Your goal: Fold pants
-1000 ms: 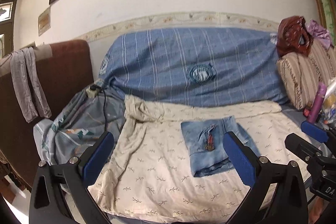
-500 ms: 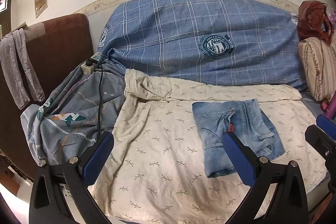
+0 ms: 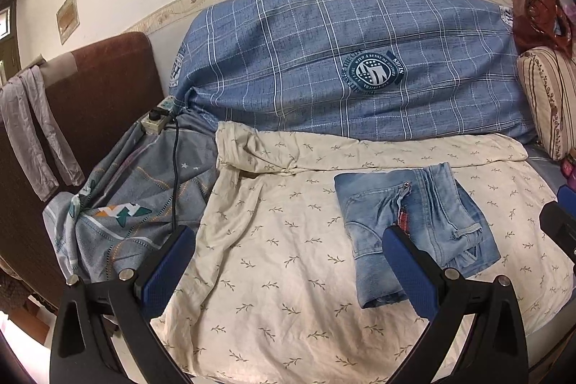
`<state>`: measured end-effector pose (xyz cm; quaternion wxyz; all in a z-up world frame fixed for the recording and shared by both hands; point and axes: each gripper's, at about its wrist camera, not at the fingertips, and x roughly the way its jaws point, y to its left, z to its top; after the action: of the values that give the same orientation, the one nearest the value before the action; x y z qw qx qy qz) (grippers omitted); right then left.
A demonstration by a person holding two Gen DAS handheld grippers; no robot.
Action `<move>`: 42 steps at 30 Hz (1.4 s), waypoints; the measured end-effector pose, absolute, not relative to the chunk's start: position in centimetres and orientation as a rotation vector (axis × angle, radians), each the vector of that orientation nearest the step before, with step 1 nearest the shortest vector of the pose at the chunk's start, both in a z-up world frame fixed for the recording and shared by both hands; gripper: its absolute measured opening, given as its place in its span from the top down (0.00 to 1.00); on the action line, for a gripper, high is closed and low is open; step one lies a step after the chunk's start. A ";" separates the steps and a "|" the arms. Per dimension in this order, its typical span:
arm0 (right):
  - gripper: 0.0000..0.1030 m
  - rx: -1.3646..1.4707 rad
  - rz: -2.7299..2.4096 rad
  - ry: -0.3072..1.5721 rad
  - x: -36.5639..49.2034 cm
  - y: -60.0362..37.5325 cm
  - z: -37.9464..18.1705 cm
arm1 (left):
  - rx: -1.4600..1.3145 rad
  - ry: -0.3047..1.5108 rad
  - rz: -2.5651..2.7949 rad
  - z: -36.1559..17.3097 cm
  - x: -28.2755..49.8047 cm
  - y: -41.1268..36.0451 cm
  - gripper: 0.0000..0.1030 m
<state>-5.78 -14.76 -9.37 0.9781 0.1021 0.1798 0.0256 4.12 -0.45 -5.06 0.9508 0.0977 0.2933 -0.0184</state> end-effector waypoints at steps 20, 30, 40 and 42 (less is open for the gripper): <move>0.26 0.169 0.048 0.303 -9.7 -15.0 -7.5 | 0.175 0.529 -0.059 -1.5 0.7 -1.7 0.00; 0.26 0.151 0.054 0.318 -9.8 -14.2 -7.5 | 0.183 0.512 -0.076 -1.4 0.1 -1.5 0.00; 0.26 0.129 0.062 0.323 -9.2 -12.9 -7.2 | 0.173 0.513 -0.077 -1.6 0.3 -0.2 0.00; 0.26 0.123 0.064 0.327 -8.9 -12.7 -7.3 | 0.167 0.516 -0.077 -1.7 0.5 0.0 0.00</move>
<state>-8.87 -12.74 -7.34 0.9842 0.0613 0.1628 0.0321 0.48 -0.05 -1.70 0.9626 0.0827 0.2550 -0.0382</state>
